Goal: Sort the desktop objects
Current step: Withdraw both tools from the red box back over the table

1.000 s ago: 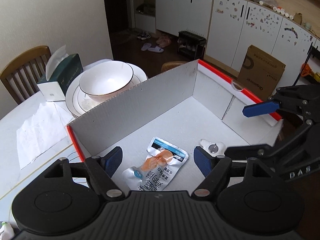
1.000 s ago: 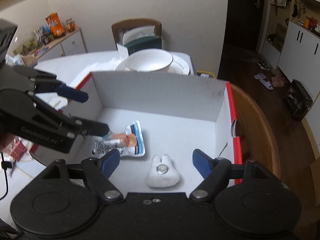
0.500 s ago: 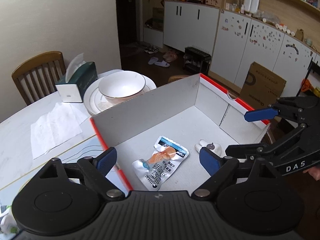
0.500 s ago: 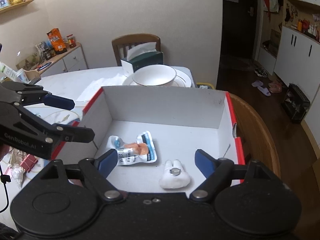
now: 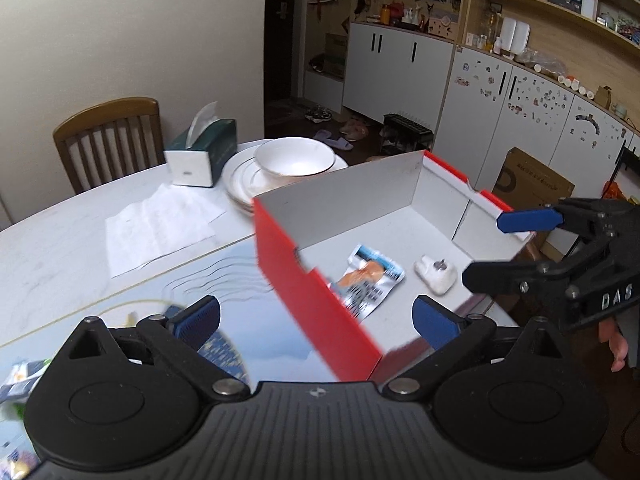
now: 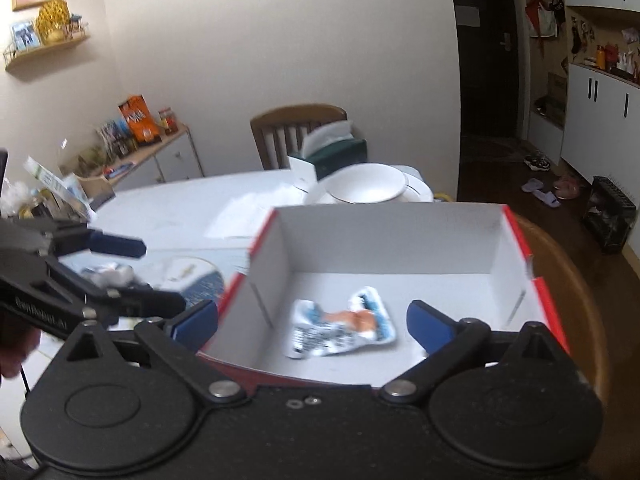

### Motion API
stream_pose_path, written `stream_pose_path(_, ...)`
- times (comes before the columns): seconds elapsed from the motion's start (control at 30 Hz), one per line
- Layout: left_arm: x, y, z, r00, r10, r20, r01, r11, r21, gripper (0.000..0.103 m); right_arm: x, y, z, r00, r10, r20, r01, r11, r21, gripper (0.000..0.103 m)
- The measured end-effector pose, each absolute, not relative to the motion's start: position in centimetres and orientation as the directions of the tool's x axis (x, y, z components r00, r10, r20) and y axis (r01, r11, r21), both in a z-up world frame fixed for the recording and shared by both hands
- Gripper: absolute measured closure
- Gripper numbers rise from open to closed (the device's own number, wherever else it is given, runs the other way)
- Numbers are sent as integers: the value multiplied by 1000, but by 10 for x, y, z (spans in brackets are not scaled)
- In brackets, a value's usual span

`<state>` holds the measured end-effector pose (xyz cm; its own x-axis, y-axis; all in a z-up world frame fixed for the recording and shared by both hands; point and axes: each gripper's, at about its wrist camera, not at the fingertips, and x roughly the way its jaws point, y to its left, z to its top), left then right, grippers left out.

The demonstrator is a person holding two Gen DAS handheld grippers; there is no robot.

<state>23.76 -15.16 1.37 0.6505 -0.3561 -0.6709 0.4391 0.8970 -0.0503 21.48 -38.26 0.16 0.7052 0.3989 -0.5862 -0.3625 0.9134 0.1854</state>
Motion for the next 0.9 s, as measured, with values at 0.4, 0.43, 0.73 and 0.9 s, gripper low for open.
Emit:
stream_pose_path(0.4, 192, -74, 8, 664, -341, -665, 411, 910, -56, 0, 177, -301, 13, 712, 373, -595, -398, 912, 96, 2)
stream_pose_path(0.43, 188, -67, 6, 665, -339, -666, 408, 911, -55, 0, 174, -296, 13, 722, 366, -588, -392, 916, 89, 2)
stream_pose_path(0.73, 162, -13, -1, 689, -312, -654, 371, 927, -51, 0, 154, -251, 8, 695, 388, -606, -417, 903, 100, 2)
stream_pose_path(0.9, 152, 19, -4, 709, -278, -648, 336, 941, -37, 0, 144, -221, 5, 684, 393, -615, -434, 896, 90, 2)
